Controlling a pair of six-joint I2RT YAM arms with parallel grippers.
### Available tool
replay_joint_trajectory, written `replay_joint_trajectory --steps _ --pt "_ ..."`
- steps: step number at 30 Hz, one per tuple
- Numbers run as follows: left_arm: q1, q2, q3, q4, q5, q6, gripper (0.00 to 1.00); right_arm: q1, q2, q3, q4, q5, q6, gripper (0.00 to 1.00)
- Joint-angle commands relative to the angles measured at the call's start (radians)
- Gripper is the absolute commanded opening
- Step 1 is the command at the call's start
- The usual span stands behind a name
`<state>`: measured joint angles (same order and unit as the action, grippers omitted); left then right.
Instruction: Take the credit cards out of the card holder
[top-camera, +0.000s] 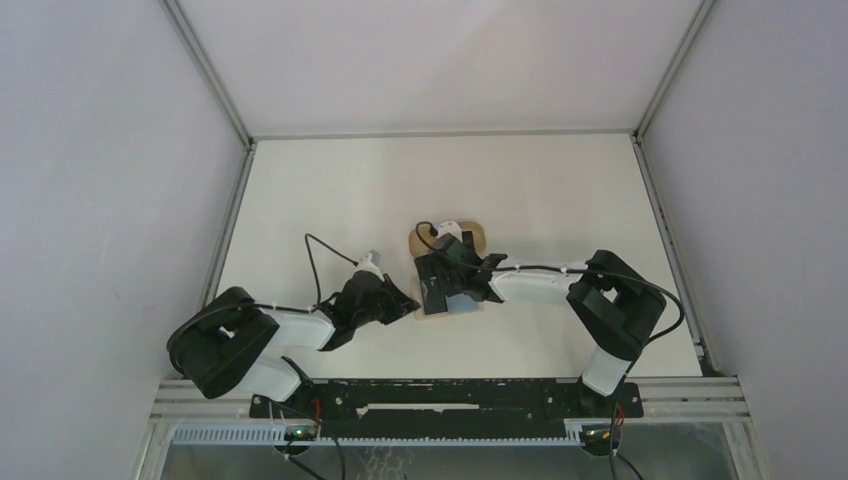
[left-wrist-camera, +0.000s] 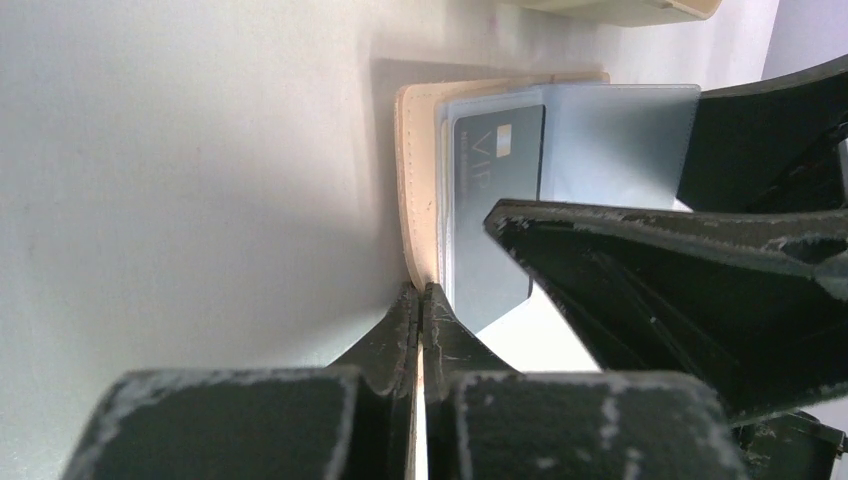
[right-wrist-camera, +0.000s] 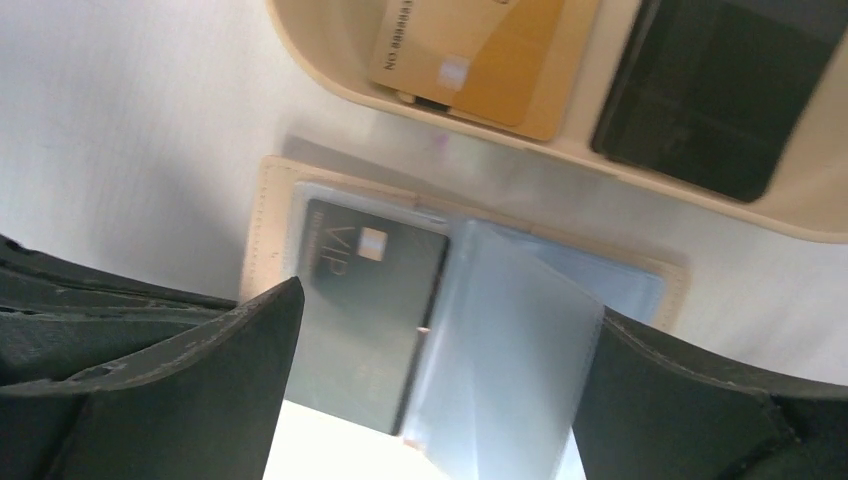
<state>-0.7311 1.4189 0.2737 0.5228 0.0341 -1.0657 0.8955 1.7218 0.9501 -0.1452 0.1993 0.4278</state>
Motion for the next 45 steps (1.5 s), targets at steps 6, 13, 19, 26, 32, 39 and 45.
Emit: replay_joint_trajectory --steps 6,13,19,26,32,39,45 --pt "-0.005 0.005 -0.023 -0.073 -0.023 0.021 0.0 -0.054 -0.152 -0.04 0.022 0.148 -0.081 1.0" --pt "-0.006 0.02 -0.02 -0.083 -0.03 0.023 0.0 -0.074 -0.228 -0.224 0.291 -0.276 -0.033 0.98" --pt "-0.006 0.036 -0.027 -0.073 -0.03 0.014 0.0 -0.155 -0.121 -0.316 0.536 -0.601 0.105 0.86" --pt "-0.005 0.059 -0.022 -0.072 -0.031 0.007 0.0 -0.178 -0.03 -0.328 0.591 -0.647 0.154 0.85" --pt "-0.006 0.079 -0.026 -0.061 -0.031 0.002 0.0 -0.19 0.035 -0.331 0.648 -0.696 0.232 0.84" --pt "-0.004 0.094 -0.024 -0.058 -0.031 0.003 0.0 -0.27 0.091 -0.378 0.734 -0.787 0.374 0.84" --pt "-0.006 0.105 -0.025 -0.059 -0.031 0.003 0.0 -0.313 0.078 -0.395 0.711 -0.867 0.389 0.84"
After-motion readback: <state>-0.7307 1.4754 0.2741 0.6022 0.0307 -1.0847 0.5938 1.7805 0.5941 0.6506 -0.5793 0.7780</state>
